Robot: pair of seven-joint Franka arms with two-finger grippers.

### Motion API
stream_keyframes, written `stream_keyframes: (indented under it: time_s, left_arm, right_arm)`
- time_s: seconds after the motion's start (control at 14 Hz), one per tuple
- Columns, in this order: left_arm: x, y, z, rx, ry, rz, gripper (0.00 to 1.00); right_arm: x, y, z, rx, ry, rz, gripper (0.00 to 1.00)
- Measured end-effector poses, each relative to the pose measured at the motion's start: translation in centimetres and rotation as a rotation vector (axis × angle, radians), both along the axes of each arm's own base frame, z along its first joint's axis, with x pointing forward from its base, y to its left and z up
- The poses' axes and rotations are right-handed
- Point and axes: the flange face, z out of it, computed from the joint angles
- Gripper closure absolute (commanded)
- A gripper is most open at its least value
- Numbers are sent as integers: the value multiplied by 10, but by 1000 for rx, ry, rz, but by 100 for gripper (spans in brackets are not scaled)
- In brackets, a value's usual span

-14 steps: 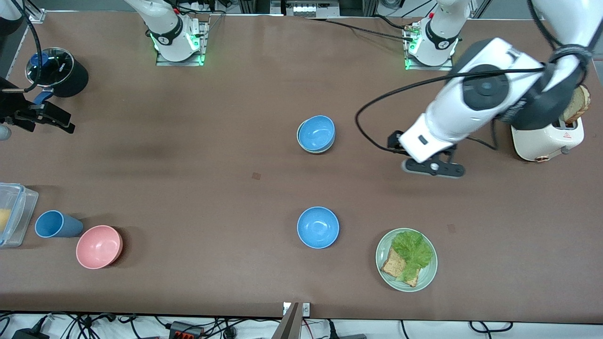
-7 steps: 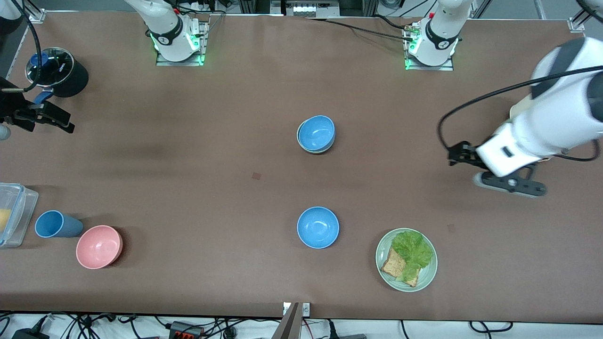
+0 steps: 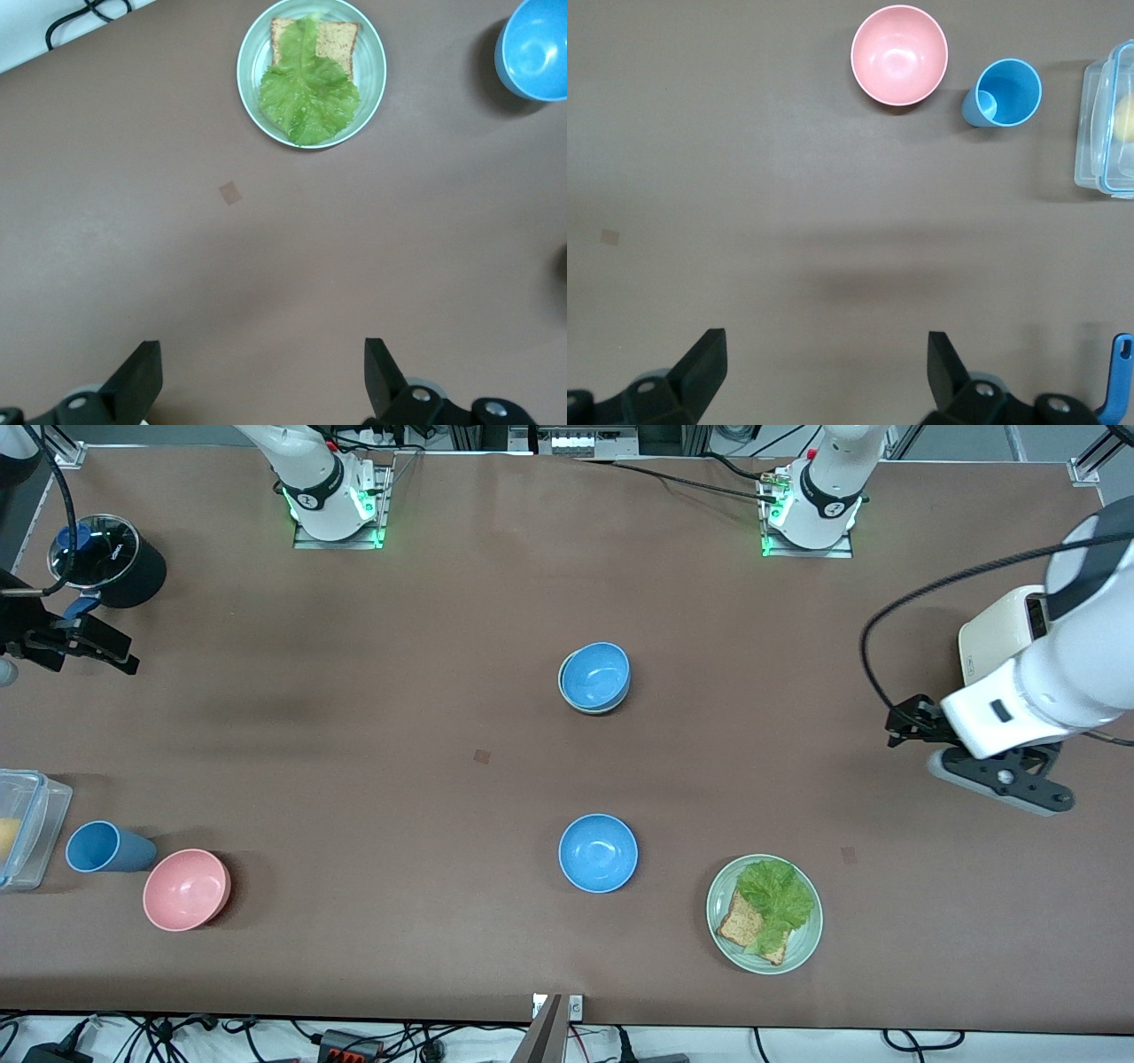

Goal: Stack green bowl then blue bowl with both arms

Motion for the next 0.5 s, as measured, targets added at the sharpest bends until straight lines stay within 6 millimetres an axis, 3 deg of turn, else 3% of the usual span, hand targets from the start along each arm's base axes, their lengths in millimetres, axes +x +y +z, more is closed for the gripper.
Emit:
stream_keyframes:
  time_s: [0.21,0.29,0.5]
  left_arm:
    - [1,-18,-7,-4,62,69,0]
    - [0,-7,-7,-48,93,128,0]
    - [1,69,7,-129,89,316,0]
  right_arm:
    - [-2,1,5,0,-8,2,0]
    - [-2,1,5,0,-9,3,0]
    - [-2,3,5,0,-8,5,0]
